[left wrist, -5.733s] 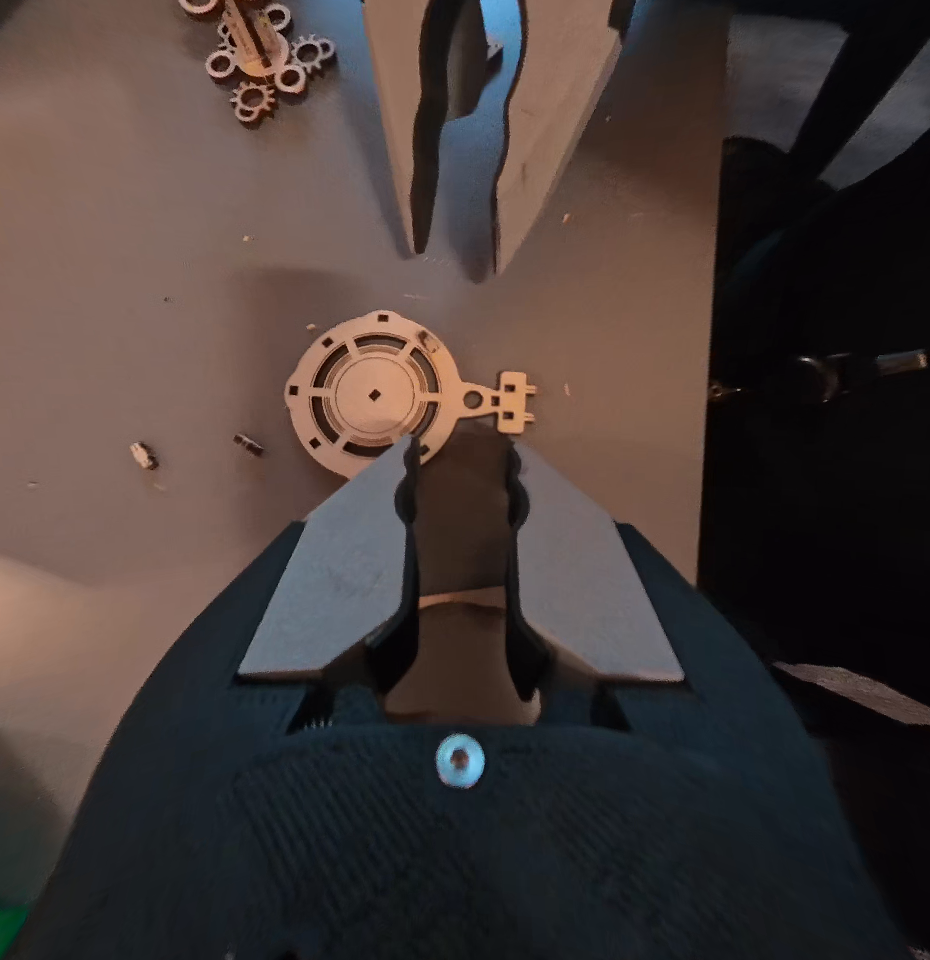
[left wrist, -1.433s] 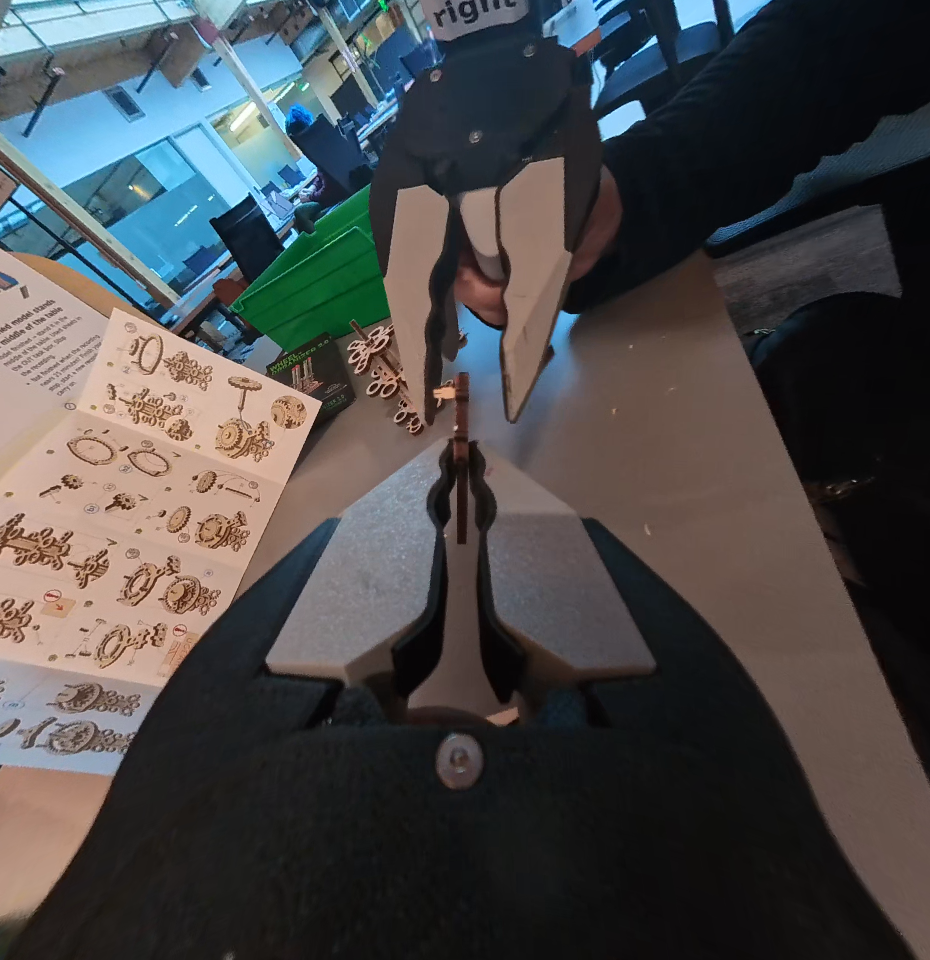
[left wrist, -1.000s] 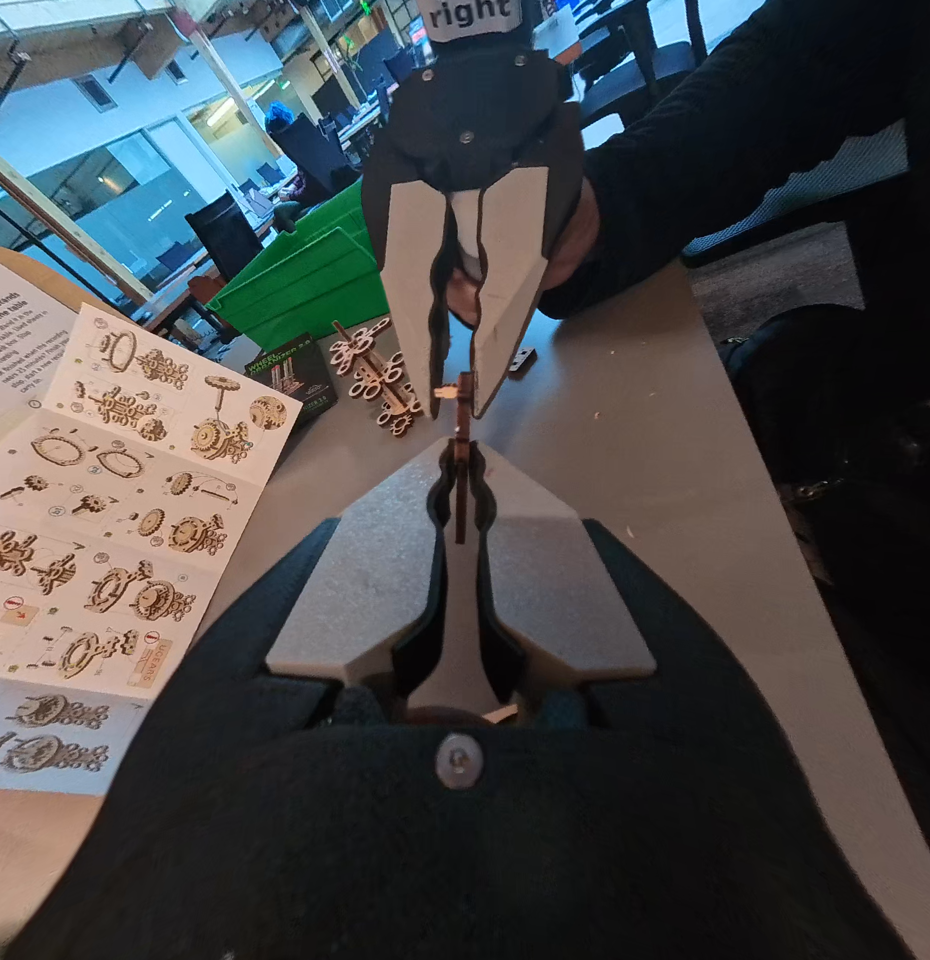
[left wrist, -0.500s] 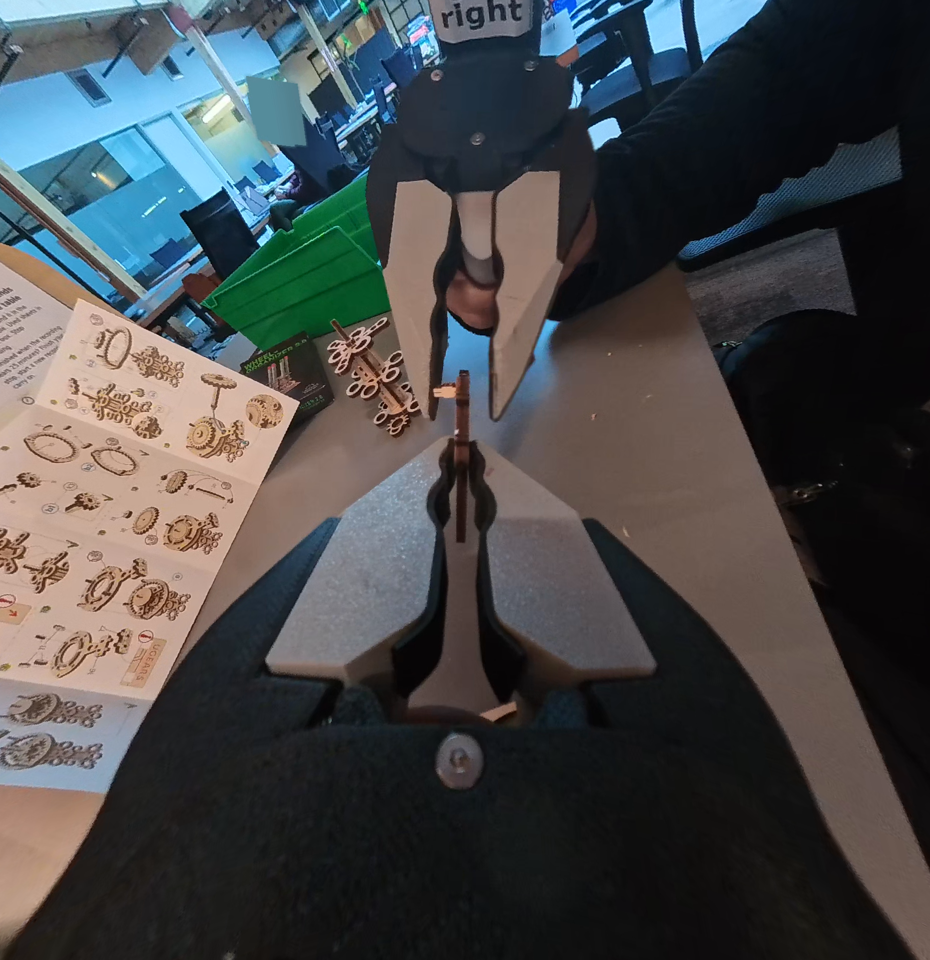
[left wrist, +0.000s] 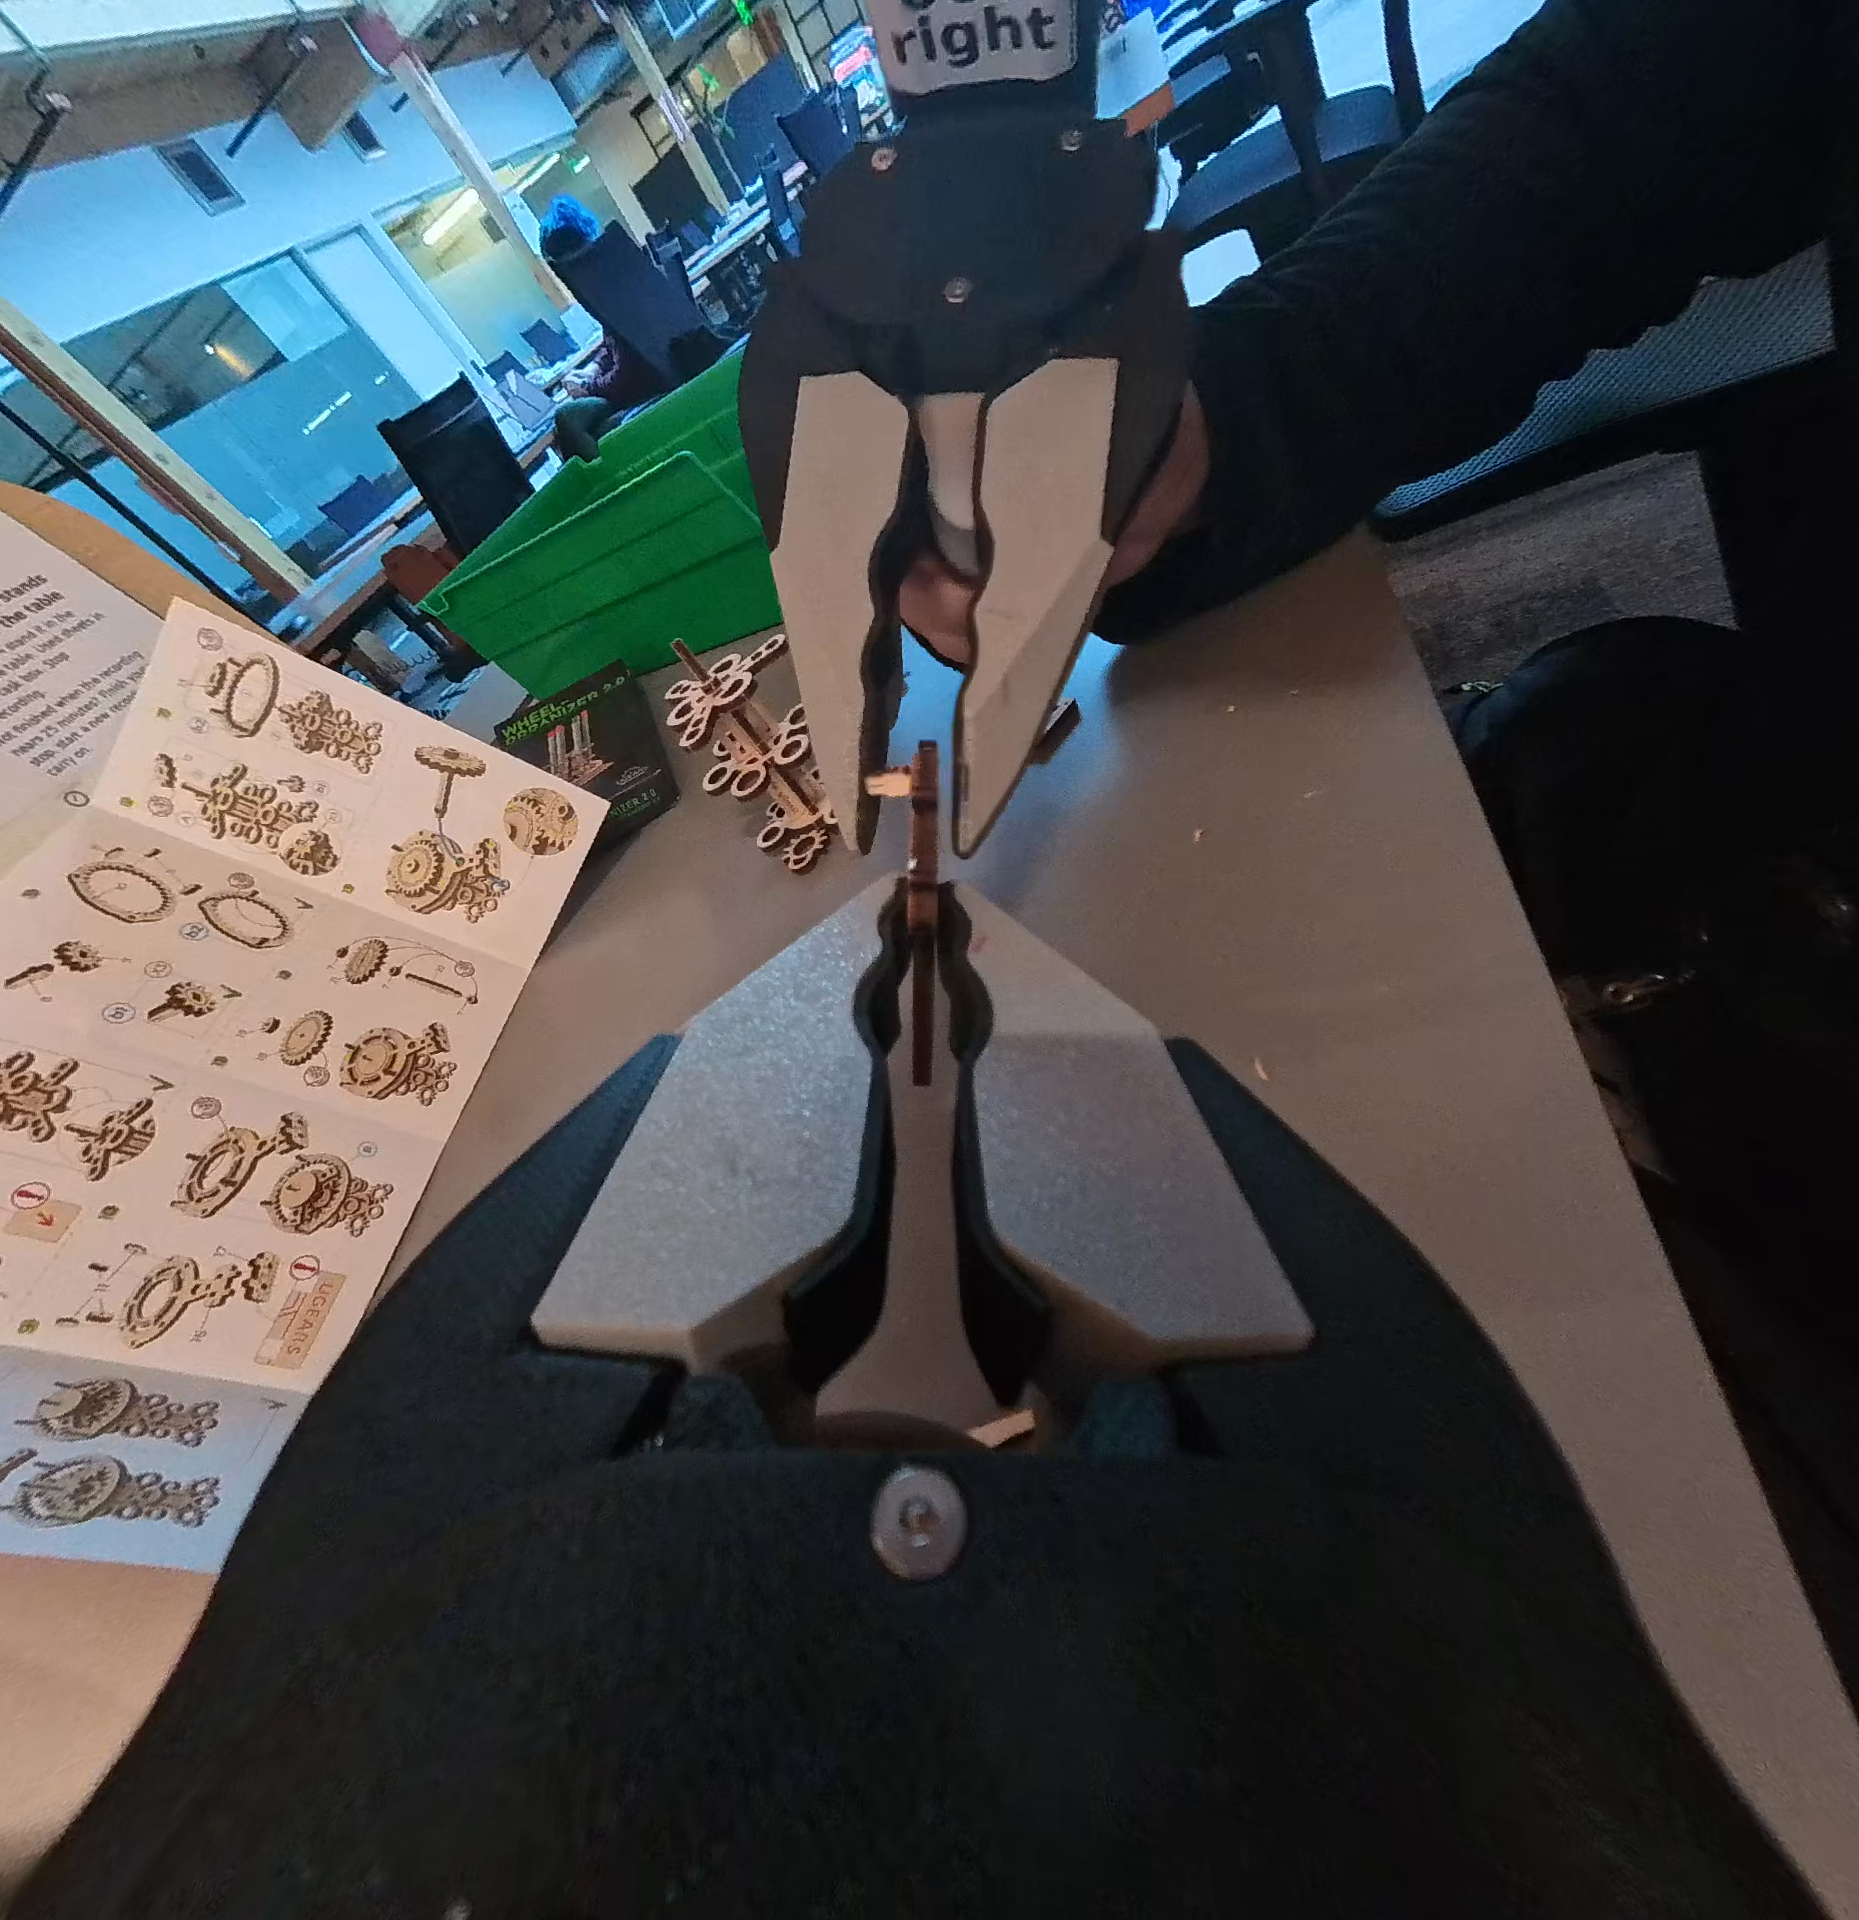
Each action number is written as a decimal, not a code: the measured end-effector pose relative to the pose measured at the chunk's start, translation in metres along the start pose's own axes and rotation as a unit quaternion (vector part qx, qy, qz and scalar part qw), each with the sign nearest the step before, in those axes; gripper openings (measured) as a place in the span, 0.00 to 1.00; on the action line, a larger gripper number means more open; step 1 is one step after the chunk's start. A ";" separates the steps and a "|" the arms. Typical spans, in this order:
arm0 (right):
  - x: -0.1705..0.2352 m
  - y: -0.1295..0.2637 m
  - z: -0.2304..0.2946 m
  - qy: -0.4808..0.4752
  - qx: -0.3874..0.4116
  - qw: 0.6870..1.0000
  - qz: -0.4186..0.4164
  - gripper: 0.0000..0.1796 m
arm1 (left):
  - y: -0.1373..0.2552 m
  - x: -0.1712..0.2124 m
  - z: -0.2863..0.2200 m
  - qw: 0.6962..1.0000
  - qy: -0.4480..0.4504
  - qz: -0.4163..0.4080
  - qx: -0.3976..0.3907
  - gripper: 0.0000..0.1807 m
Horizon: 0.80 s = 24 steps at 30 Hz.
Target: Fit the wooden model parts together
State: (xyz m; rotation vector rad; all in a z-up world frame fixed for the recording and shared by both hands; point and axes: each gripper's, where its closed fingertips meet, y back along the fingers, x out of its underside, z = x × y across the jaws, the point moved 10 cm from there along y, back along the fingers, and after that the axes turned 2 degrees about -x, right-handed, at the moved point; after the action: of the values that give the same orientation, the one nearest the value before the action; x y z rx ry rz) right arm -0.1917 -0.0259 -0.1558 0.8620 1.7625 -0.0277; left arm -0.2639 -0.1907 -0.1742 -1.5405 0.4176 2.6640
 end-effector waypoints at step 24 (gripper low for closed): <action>0.002 -0.003 0.006 0.033 -0.025 0.999 0.015 0.05 | -0.002 0.002 -0.004 0.999 0.010 0.023 0.039 0.00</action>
State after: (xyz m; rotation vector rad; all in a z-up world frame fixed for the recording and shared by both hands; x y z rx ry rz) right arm -0.1888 -0.0291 -0.1604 0.8617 1.8034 0.0649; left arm -0.2614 -0.1901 -0.1775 -1.5541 0.5567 2.6344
